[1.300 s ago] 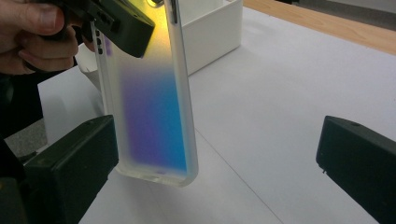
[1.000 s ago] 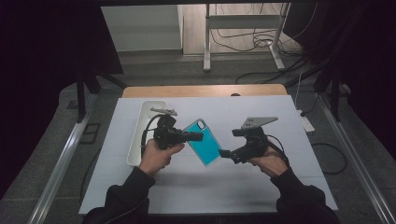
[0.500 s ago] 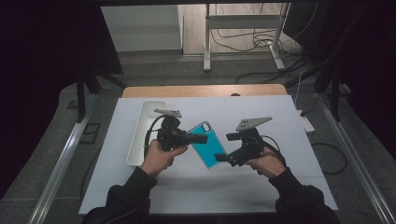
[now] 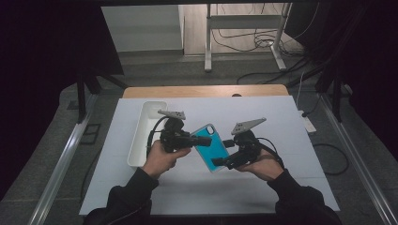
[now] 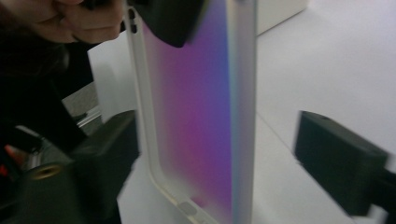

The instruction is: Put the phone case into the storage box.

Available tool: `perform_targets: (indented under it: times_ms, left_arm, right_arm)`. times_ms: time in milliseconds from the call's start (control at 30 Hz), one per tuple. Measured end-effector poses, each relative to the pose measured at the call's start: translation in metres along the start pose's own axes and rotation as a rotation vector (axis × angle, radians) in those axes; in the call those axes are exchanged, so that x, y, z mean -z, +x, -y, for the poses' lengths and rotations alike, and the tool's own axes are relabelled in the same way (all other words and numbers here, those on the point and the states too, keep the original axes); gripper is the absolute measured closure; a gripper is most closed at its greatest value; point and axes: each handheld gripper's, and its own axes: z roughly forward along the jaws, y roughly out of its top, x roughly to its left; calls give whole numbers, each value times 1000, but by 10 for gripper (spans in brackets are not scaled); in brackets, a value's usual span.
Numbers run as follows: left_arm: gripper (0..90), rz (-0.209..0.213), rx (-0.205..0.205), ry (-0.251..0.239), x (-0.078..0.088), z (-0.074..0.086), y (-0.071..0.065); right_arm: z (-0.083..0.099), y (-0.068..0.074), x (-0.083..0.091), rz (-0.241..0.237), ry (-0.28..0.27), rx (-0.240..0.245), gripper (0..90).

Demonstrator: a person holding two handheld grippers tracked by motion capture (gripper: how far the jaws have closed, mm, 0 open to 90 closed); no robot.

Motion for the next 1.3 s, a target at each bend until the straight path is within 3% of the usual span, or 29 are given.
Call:
perform_targets:
  times_ms: [133,400,767,800,867,933,1167,1300]
  left_arm:
    - [853,9,-7,6,-1,0,-1]
    - [852,29,-19,5,-3,0,-2]
    - [846,73,-11,-4,-5,1,1]
    - [816,73,-11,-4,-5,1,1]
    - [767,78,-9,-7,-5,1,1]
    - [753,75,-10,-9,-6,1,1]
    - [723,57,-22,-18,-5,0,-1]
    - [675,30,-28,-32,-2,-2,-4]
  right_arm:
    - [1,0,-1,-50,21,11,356]
    - [2,-2,-1,-108,26,24,567]
    - [4,-11,1,-209,26,0,737]
    - [4,-11,1,-209,26,0,737]
    - [5,-13,1,-243,28,-7,841]
    - [5,-13,1,-259,26,-8,852]
    - [4,-10,2,-246,23,-2,855]
    - [3,-7,3,-207,14,23,855]
